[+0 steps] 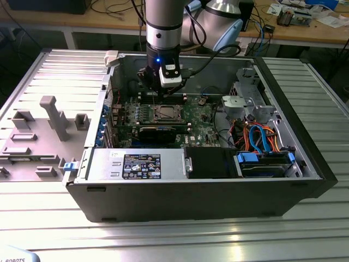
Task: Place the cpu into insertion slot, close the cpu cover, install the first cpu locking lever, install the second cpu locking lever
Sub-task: 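Install the first cpu locking lever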
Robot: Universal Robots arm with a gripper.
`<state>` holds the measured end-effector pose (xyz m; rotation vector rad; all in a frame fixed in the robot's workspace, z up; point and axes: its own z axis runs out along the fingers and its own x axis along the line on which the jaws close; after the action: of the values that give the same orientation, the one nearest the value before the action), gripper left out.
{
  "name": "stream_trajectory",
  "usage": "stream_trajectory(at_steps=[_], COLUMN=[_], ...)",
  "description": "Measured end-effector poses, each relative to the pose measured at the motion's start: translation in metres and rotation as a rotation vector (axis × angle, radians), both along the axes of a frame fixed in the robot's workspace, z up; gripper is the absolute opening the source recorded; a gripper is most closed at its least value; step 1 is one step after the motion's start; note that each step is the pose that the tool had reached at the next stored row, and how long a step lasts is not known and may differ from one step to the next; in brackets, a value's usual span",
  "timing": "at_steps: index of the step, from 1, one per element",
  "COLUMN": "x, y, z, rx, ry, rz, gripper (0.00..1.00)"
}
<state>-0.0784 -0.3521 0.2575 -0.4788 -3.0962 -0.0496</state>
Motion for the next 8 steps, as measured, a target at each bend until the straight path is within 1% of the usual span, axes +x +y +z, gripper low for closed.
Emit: stream_trajectory(at_steps=[1,3,4,5,7,8], x=[0.0000,0.0000,0.0000,0.0000,0.0000,0.0000], y=[0.0000,0.0000,0.0000,0.0000,0.0000,0.0000], z=[0.0000,-0.0001,-0.0002,-0.0001,-0.0002,-0.0002], rx=[0.0000,0.0000,0.0000,0.0000,0.0001,0.0001], ry=[0.0000,0.0000,-0.0001,0.0000,-0.0001,-0.0001], rz=[0.009,0.053,0.068,0.107,0.139,0.146], gripper=[0.11,0.11,0.11,0.11,0.11,0.11])
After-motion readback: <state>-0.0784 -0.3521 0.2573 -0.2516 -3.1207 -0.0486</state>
